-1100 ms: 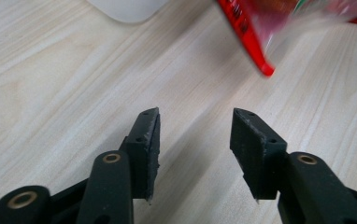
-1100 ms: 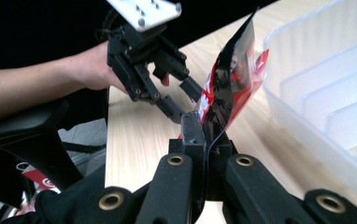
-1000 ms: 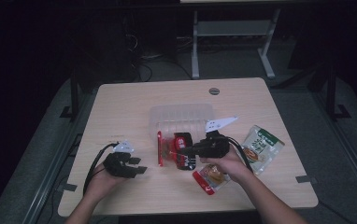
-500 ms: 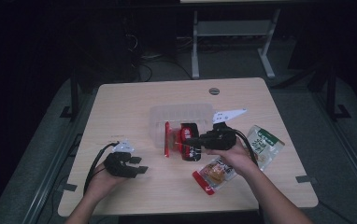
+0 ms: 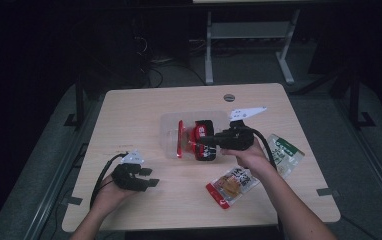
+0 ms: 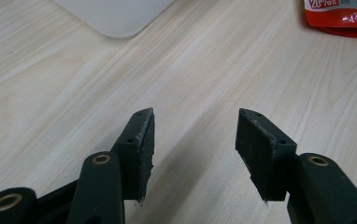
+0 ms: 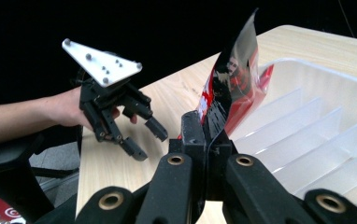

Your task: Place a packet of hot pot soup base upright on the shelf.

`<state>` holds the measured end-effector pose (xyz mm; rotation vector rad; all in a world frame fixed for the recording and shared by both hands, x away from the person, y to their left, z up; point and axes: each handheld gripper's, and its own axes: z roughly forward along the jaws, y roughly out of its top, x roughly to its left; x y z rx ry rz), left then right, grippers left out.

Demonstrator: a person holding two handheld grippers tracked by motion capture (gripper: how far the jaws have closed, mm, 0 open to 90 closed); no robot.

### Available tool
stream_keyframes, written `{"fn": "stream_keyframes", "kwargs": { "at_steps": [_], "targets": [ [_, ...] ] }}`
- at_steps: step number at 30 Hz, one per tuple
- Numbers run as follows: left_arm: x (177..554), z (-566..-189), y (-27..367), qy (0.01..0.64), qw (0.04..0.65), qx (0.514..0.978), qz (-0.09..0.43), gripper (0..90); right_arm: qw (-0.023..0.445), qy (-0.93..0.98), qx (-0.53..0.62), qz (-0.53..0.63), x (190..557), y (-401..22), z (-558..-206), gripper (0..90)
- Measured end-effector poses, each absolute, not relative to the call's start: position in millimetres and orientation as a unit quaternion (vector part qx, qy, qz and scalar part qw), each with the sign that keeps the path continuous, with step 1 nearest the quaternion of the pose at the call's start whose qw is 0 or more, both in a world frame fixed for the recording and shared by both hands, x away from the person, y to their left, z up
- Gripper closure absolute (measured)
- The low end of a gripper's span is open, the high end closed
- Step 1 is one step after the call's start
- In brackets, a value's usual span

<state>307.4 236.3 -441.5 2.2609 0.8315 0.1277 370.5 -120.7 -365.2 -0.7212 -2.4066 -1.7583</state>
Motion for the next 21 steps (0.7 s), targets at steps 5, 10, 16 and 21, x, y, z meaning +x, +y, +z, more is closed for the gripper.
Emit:
{"fn": "stream_keyframes", "kwargs": {
  "at_steps": [5,10,16,21],
  "targets": [
    [307.9,-441.7,237.0,0.316,0.353,0.879,0.049,46.8,0.034,-0.783,-0.237,-0.575,378.6,-117.9,-361.8,90.0],
    [307.9,-442.2,237.1,0.314,0.353,0.88,0.045,46.7,0.026,-0.783,-0.238,-0.575,386.2,-114.1,-357.8,90.0],
    [307.5,-442.7,236.5,0.318,0.357,0.877,0.044,46.7,0.026,-0.776,-0.244,-0.58,396.6,-108.8,-357.9,90.0],
    [307.6,-443.6,237.1,0.319,0.358,0.877,0.042,46.7,0.026,-0.78,-0.25,-0.573,402.7,-101.9,-361.4,90.0]
  ]
}}
